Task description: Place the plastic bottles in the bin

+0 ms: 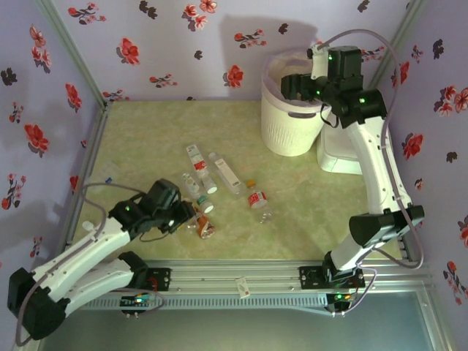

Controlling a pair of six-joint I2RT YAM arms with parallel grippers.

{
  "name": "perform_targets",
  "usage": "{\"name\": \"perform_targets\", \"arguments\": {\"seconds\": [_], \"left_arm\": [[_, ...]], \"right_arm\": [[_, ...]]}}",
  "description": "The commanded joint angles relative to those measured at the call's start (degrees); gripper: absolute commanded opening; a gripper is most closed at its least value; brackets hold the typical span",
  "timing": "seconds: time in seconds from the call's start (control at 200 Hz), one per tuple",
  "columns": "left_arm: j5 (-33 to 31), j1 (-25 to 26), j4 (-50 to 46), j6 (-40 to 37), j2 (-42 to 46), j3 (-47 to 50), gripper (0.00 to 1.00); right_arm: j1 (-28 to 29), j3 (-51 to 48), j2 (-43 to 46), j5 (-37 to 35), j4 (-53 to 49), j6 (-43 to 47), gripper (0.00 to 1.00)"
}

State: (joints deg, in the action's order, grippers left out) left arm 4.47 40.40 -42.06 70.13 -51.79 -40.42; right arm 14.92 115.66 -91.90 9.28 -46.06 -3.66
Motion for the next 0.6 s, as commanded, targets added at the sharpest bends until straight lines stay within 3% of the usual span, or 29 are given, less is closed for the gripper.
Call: {"name": "perform_targets", "arguments": {"seconds": [0.0, 0.13, 0.255, 0.365, 0.495, 0.595], "left_arm": [[-2.8, -3.06, -5.54, -11.62, -3.62, -7.03, 0.46], [-5.8, -6.44, -2.85, -18.28, -6.8, -12.05, 0.45], [-5.6, -7.35, 8.41, -24.6, -10.14, -14.74, 0.45], [1.27, -7.38, 20.73, -31.99, -14.63, -16.51, 0.37], [9.68, -7.34, 22.08, -42.04, -21.16, -22.98, 0.33], [16.24, -7.44, 27.33, -48.54, -22.98, -22.15, 0.33]], "right_arm": [[0.78, -2.86, 3.28, 6.87, 3.21, -4.02, 0.9], [3.12, -11.11, 6.77, 11.83, 6.81, -7.91, 0.89], [7.52, -18.53, 9.55, 11.47, 9.71, -10.12, 0.89], [8.85, -25.95, 11.83, 12.84, 14.9, -15.72, 0.89], [10.56, -33.38, 13.72, 17.11, 21.19, -21.66, 0.89], [11.16, -38.15, 14.58, 17.73, 25.74, -26.45, 0.9]]}}
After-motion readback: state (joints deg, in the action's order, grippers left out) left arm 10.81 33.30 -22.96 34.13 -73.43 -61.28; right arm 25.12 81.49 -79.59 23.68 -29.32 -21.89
